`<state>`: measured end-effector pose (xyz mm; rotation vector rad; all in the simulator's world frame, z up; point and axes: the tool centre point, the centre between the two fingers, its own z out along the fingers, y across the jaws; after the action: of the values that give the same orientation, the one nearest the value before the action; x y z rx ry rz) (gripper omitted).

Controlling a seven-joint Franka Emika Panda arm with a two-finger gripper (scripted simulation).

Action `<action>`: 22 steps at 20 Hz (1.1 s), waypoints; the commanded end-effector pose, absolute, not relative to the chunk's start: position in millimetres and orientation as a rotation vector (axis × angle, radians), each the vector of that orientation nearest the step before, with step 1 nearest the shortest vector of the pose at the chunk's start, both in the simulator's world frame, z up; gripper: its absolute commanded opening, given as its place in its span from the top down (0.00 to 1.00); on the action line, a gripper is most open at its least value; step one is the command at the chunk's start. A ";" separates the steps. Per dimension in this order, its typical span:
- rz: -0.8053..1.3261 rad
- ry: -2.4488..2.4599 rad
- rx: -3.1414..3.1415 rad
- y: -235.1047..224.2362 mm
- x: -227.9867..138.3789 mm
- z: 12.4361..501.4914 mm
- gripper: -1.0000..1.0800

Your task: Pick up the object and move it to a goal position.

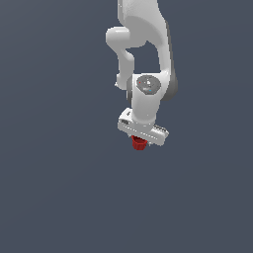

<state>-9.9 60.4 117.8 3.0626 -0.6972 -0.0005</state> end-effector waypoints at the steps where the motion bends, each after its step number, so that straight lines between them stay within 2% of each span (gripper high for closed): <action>1: 0.001 -0.698 3.063 65.9 5.6 130.8 1.00; 11: 0.000 -0.698 3.063 83.4 55.7 168.3 1.00; 22: 0.000 -0.698 3.063 91.6 79.9 185.3 1.00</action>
<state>77.4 90.9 182.8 3.0622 -0.6979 -0.0022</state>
